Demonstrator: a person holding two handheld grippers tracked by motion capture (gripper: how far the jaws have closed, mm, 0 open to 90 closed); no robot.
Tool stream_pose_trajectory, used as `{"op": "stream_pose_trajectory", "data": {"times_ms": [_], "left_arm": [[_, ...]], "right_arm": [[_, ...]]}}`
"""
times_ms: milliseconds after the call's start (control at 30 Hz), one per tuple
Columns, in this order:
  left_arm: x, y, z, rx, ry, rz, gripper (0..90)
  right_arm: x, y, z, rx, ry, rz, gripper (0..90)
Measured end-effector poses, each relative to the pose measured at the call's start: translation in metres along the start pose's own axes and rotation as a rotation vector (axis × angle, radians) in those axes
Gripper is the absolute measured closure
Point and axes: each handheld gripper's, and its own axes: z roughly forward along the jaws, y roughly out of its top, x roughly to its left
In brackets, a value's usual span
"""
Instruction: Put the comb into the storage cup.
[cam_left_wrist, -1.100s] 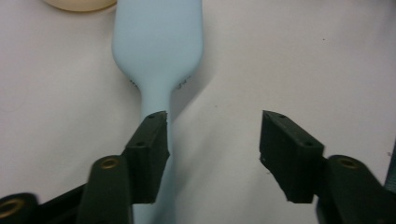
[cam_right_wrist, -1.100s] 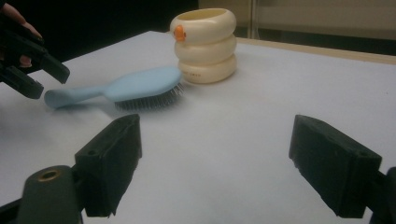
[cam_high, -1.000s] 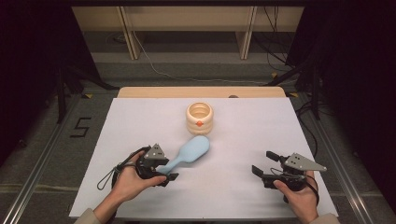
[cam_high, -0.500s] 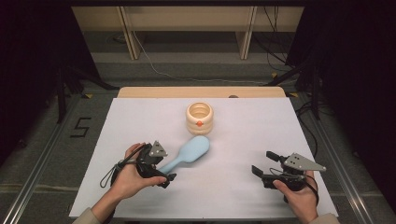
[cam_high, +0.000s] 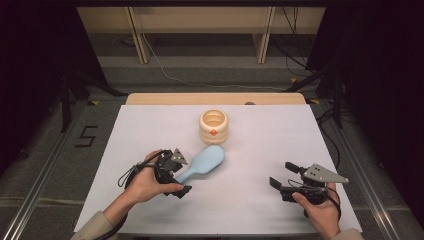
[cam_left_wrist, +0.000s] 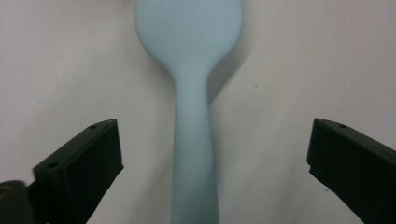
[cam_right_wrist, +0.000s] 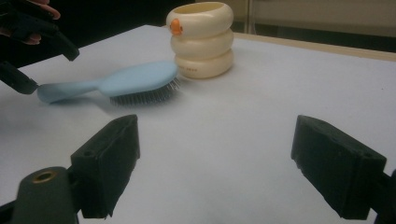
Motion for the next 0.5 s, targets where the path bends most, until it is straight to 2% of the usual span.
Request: {"op": "stream_pose_trajectory", "data": {"times_ms": [167,500], "left_arm": [[0.005,0.010,0.007,0.045,-0.025,0.005,9.8],[0.012,0.025,0.020,0.121,0.007,-0.013,19.6]], "right_arm": [[0.000,0.000,0.000,0.001,0.001,0.003,16.2],[0.000,0.000,0.000,0.003,0.000,0.002,16.2]]}}
